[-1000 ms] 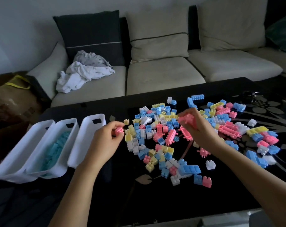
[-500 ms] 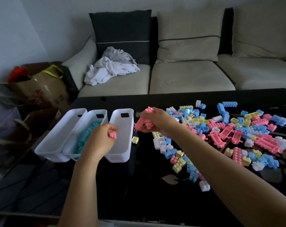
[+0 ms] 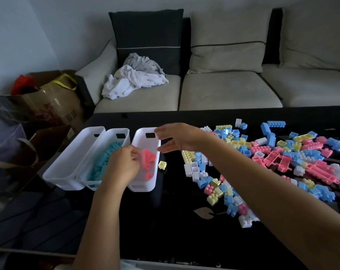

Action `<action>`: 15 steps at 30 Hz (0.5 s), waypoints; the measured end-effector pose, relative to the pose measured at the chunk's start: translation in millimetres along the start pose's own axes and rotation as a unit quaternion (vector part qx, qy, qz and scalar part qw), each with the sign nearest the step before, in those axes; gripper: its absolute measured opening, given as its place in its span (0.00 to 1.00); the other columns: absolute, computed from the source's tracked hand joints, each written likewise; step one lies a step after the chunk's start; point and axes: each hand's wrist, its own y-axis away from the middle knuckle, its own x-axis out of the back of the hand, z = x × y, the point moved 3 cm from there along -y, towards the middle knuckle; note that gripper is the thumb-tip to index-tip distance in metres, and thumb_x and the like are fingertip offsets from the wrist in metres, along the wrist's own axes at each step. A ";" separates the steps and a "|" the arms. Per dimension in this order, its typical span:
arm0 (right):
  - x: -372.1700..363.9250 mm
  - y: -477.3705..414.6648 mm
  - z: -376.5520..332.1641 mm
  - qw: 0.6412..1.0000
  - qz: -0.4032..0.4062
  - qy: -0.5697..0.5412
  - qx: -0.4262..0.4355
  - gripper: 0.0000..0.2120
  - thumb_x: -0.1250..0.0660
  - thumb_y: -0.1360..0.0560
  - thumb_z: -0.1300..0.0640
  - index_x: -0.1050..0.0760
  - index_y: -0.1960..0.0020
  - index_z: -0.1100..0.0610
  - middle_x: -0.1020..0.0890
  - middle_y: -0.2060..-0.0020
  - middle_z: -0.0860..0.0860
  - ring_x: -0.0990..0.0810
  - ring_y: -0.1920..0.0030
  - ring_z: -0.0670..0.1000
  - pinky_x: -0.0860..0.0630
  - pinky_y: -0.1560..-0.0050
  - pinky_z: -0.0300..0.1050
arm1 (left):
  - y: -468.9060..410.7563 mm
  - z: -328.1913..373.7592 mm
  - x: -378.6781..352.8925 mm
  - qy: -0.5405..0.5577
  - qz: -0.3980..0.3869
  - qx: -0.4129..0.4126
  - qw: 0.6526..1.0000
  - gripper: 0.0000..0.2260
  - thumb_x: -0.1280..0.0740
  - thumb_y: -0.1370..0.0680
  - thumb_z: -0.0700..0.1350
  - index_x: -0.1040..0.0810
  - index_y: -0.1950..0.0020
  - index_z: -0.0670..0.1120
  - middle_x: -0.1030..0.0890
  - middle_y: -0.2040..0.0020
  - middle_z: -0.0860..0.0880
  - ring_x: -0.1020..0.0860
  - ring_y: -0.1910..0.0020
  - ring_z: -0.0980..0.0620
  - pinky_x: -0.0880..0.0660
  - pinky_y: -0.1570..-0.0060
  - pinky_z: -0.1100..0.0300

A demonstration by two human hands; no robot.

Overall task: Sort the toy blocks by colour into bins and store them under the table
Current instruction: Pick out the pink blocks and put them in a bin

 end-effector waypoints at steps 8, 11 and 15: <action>84.2 76.2 28.1 0.926 0.002 0.378 0.006 0.16 0.40 0.20 0.59 0.31 0.33 0.59 0.23 0.40 0.51 0.21 0.43 0.52 0.24 0.41 0.47 | 32.7 67.6 -51.1 0.079 -0.061 -0.188 0.977 0.13 0.35 0.24 0.37 0.21 0.43 0.50 0.21 0.48 0.57 0.24 0.49 0.64 0.31 0.53 0.78; 113.3 97.8 53.8 0.882 0.027 0.471 -0.025 0.14 0.36 0.22 0.56 0.27 0.37 0.53 0.23 0.45 0.44 0.23 0.50 0.39 0.25 0.43 0.38 | 49.6 85.3 -84.9 0.052 -0.176 -0.242 0.953 0.13 0.34 0.24 0.38 0.21 0.42 0.51 0.22 0.46 0.56 0.24 0.48 0.62 0.30 0.51 0.75; 124.9 121.6 73.6 0.859 0.061 0.509 0.008 0.17 0.37 0.25 0.65 0.24 0.41 0.50 0.22 0.47 0.42 0.25 0.52 0.34 0.29 0.52 0.26 | 60.5 87.2 -112.0 -0.014 -0.281 -0.250 0.927 0.15 0.36 0.25 0.33 0.20 0.44 0.47 0.21 0.48 0.52 0.22 0.51 0.58 0.28 0.52 0.71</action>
